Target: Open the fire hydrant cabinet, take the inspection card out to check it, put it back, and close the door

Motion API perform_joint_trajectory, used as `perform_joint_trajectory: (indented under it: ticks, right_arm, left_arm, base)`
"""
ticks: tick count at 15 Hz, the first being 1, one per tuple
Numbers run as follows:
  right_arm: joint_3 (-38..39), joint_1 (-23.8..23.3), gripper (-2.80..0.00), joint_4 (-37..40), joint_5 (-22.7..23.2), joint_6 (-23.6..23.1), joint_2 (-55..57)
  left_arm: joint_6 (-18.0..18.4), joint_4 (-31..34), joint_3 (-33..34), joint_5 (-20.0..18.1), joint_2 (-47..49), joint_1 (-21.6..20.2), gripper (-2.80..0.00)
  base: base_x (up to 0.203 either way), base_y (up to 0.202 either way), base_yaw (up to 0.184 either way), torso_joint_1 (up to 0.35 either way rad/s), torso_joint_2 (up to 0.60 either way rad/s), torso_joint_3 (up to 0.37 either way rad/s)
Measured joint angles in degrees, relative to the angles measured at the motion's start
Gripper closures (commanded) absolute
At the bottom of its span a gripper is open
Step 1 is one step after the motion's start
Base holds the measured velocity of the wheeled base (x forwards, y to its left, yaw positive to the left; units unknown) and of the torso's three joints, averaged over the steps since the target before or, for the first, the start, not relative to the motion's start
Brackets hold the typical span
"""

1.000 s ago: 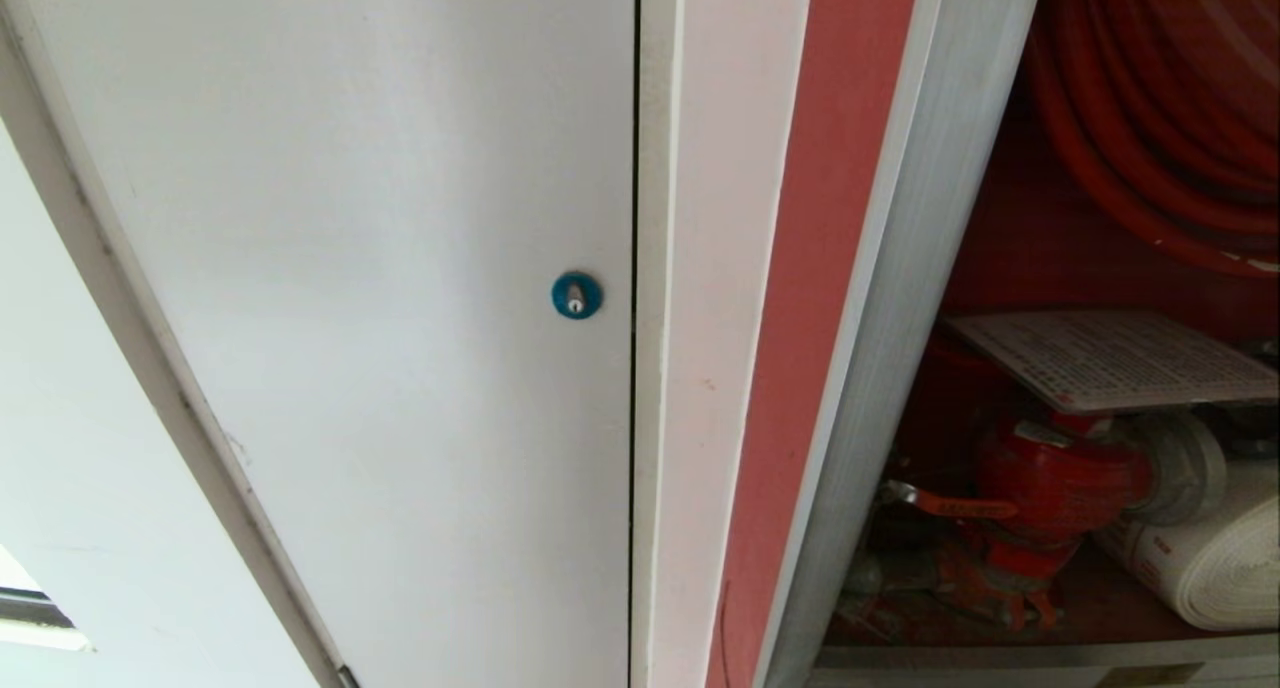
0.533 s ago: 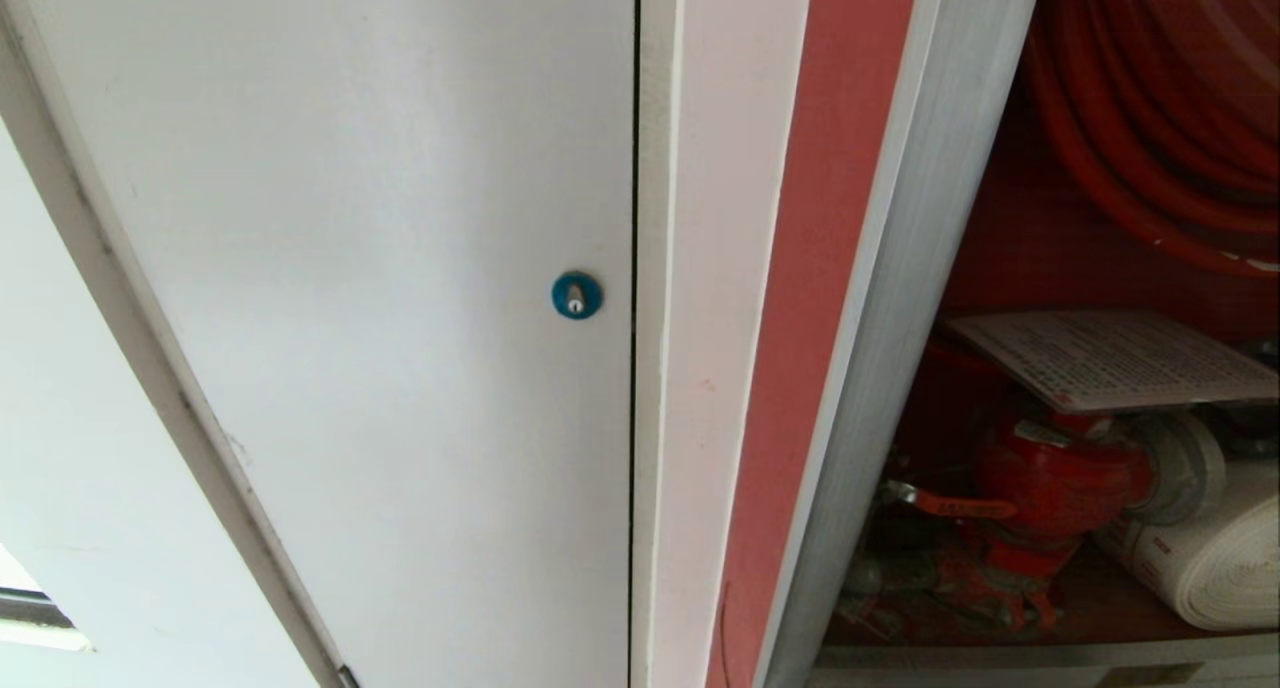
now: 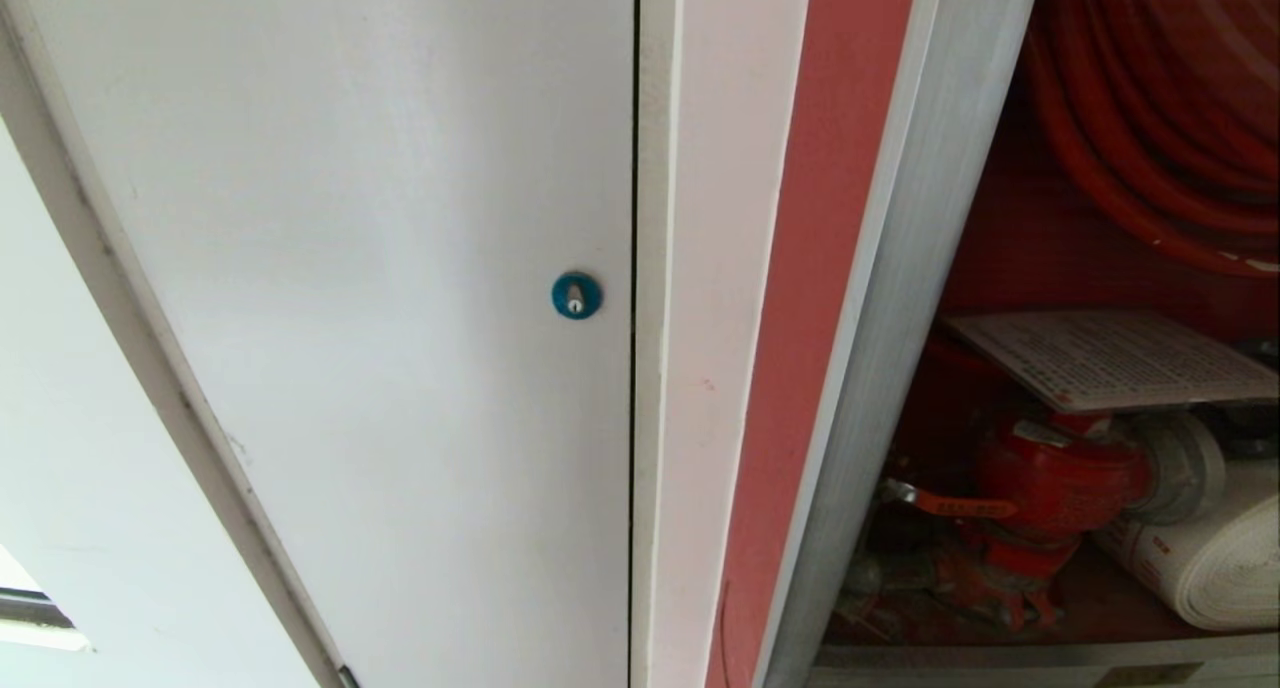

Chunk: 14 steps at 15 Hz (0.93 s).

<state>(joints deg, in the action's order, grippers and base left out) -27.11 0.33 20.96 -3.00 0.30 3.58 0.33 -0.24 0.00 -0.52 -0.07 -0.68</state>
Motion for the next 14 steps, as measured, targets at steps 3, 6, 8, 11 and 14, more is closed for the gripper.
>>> perform_joint_trajectory:
  ticks: [3, 6, 8, 11, 14]
  right_arm:
    - [8.01, 0.0, 0.0, -6.53, -0.13, 0.57, -2.6]
    - [17.23, 0.0, 0.0, -14.75, 0.14, 0.43, -3.4]
    - [23.44, 0.0, 0.0, -21.95, 0.51, 0.24, -3.57]
    - [26.63, 0.0, 0.0, -23.79, 1.83, -0.89, -3.58]
    - [26.98, 0.0, 0.0, -20.82, 2.11, -1.27, -3.58]
  left_arm:
    - [0.0, 0.01, 0.0, 0.01, 0.0, 0.0, 0.0]
    - [0.0, 0.02, 0.0, -0.01, 0.0, 0.0, 0.0]
    - [0.02, 0.0, 0.0, 0.0, 0.0, 0.0, 0.0]
    - [0.02, 0.02, 0.0, 0.0, 0.0, 0.0, 0.0]
    - [0.0, 0.0, 0.0, 0.0, 0.0, 0.0, 0.0]
  base:
    - [0.0, 0.0, 0.0, 0.0, 0.0, 0.0]
    - [0.0, 0.0, 0.0, 0.0, 0.0, 0.0]
    - [0.0, 0.0, 0.0, 0.0, 0.0, 0.0]
    - [0.0, 0.0, 0.0, 0.0, 0.0, 0.0]
    - [0.0, 0.0, 0.0, 0.0, 0.0, 0.0]
